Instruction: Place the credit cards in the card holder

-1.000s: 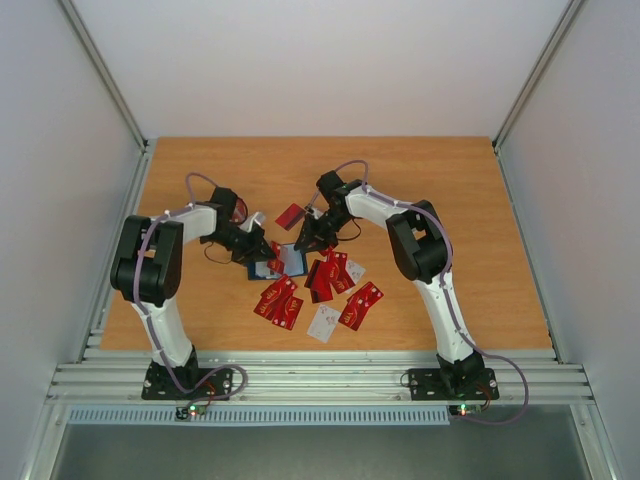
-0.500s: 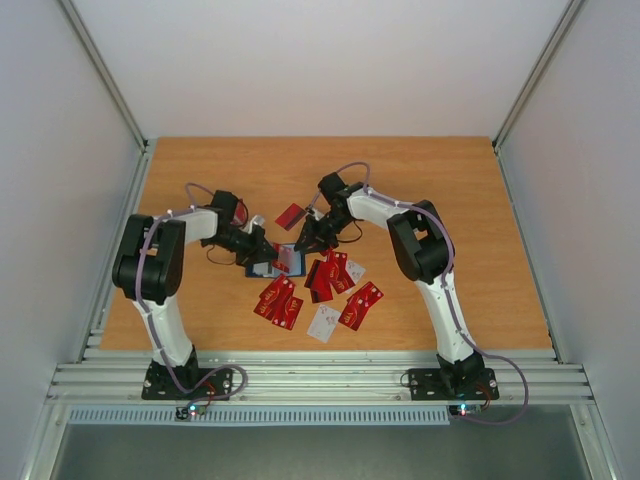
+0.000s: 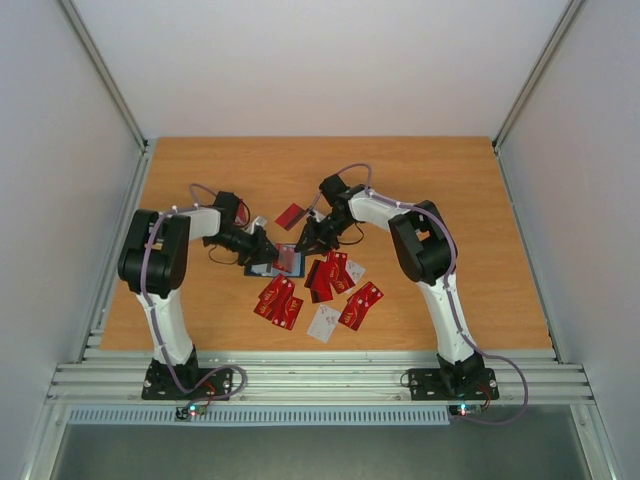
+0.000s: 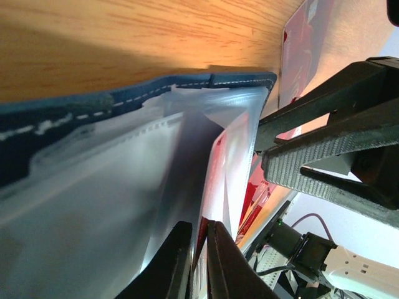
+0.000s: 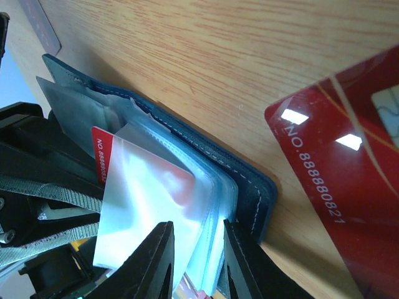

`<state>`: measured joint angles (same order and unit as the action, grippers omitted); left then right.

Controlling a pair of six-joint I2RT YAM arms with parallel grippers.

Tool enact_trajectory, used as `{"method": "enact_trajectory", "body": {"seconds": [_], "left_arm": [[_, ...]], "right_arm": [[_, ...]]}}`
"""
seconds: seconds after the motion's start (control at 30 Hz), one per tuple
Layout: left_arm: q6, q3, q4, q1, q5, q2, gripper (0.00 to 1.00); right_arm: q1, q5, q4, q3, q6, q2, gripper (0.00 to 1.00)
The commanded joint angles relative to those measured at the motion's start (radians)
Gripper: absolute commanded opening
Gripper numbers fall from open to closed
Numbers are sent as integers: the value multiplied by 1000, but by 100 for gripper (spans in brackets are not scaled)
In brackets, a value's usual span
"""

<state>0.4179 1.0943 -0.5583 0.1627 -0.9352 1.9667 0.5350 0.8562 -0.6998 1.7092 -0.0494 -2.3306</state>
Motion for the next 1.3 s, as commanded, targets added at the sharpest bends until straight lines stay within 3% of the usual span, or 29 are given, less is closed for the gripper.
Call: {"method": "enact_trajectory", "body": {"seconds": [0.0, 0.3, 0.5, 0.83, 1.27], "left_arm": [[-46, 24, -50, 5, 37, 23, 11], [-110, 81, -156, 36, 108, 30, 23], [-143, 118, -264, 44, 237, 0, 39], [-151, 163, -335, 54, 320, -26, 46], [-117, 142, -357, 64, 390, -93, 79]], "right_arm": [[9, -36, -51, -13, 24, 31, 25], [9, -90, -121, 29, 72, 42, 27], [9, -100, -134, 35, 67, 56, 28], [11, -78, -140, 25, 51, 87, 28], [57, -47, -32, -52, -42, 126, 27]]}}
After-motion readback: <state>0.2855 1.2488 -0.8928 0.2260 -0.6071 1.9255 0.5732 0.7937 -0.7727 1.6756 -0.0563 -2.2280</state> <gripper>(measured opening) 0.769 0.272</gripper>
